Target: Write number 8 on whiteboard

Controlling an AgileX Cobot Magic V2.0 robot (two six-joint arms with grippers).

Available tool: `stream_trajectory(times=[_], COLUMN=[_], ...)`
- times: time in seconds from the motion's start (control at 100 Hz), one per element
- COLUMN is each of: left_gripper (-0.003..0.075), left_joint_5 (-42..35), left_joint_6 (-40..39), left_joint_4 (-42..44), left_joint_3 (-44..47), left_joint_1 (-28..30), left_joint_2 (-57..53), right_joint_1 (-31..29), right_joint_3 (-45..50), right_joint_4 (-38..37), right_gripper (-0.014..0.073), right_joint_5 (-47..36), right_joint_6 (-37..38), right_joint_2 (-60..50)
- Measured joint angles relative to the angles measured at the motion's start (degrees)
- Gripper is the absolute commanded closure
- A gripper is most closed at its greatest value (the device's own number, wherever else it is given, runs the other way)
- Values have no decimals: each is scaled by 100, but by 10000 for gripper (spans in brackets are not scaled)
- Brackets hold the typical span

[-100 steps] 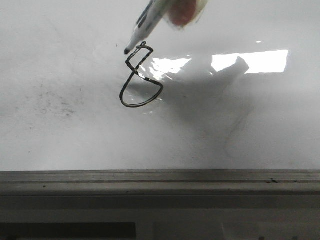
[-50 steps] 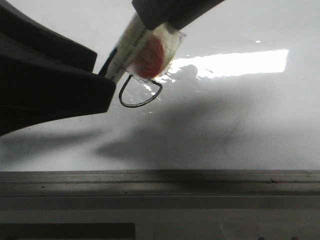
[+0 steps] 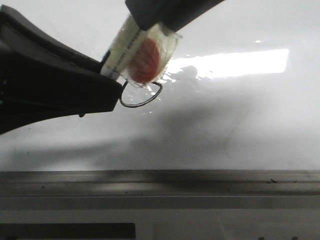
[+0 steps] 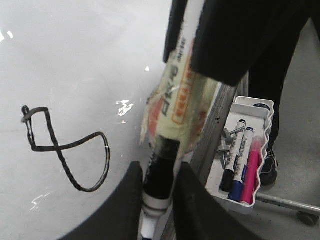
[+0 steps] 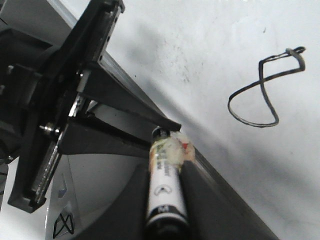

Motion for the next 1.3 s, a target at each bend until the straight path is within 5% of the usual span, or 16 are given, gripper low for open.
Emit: stream_trajectory(times=[0.16,0.34,0.65,1.13,1.22,1.3], left_gripper=[741,741,741,734,657,513], left_joint_5=[-20,182,2185,2181,2181,2181], left_joint_6=[-133,-633,-767,-785,-785,-785], left_joint_4=[-161,-1048,-3892,-4705,-4728,-4742], left_joint_3=[0,-16,-397,-429,-438,-438], left_joint_1=[-12,-21,358,424,424,424], left_joint_2=[0,-12,-164,25,25,25], right_joint_1=[0,0,0,0,0,0], right_joint_3=[0,0,0,0,0,0], right_joint_4=[0,-11,-11,-19,-19,-19], right_gripper=[214,219,219,220,219,219], right_joint_5=[14,92,295,370,370,370], right_joint_6=[9,9,9,12,12,12], right_joint_2=[0,0,0,0,0,0])
